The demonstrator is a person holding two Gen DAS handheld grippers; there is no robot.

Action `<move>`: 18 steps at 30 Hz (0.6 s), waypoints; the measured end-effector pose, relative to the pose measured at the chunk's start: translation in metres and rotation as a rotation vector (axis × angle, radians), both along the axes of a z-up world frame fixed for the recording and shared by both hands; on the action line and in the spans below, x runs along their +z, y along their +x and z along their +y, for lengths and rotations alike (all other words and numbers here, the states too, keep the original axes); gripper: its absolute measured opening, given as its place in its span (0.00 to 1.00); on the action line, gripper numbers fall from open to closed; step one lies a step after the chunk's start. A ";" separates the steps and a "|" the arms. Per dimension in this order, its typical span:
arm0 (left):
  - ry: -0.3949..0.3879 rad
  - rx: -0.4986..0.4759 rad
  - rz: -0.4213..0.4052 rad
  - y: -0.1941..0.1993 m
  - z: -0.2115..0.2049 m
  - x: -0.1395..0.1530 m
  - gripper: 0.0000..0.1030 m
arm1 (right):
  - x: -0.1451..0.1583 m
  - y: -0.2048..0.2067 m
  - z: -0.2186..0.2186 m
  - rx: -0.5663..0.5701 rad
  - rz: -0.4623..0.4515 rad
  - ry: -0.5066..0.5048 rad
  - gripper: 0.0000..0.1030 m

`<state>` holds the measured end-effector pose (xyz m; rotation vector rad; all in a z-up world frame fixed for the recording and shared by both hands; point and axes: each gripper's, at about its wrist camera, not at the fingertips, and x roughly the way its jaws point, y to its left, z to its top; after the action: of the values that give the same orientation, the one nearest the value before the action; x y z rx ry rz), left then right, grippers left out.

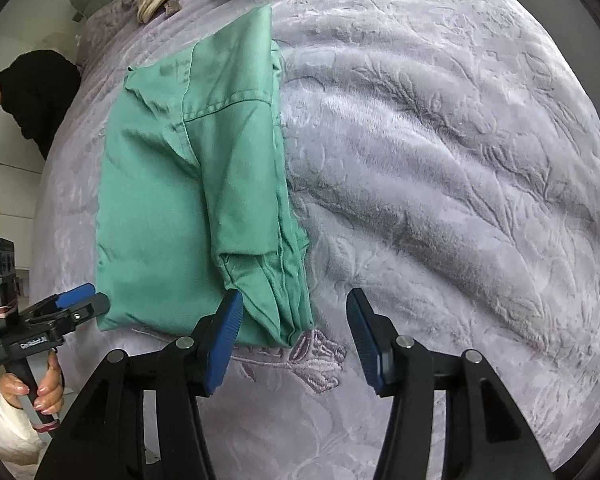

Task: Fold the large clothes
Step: 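Lay the folded jacket down and open both grippers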

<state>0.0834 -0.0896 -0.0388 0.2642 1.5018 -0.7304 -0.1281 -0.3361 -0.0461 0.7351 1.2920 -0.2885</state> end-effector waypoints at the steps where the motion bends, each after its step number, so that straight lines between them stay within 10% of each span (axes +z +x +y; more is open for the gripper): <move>1: -0.013 0.004 -0.001 0.005 0.001 0.002 0.87 | 0.000 0.004 0.000 0.007 -0.001 -0.006 0.58; 18: -0.005 0.035 -0.062 0.061 -0.019 -0.001 0.87 | 0.002 0.059 -0.020 0.041 -0.032 -0.025 0.59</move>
<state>0.1441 -0.1091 -0.0399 0.2546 1.4425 -0.6919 -0.0695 -0.3560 -0.0438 0.6881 1.2700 -0.2585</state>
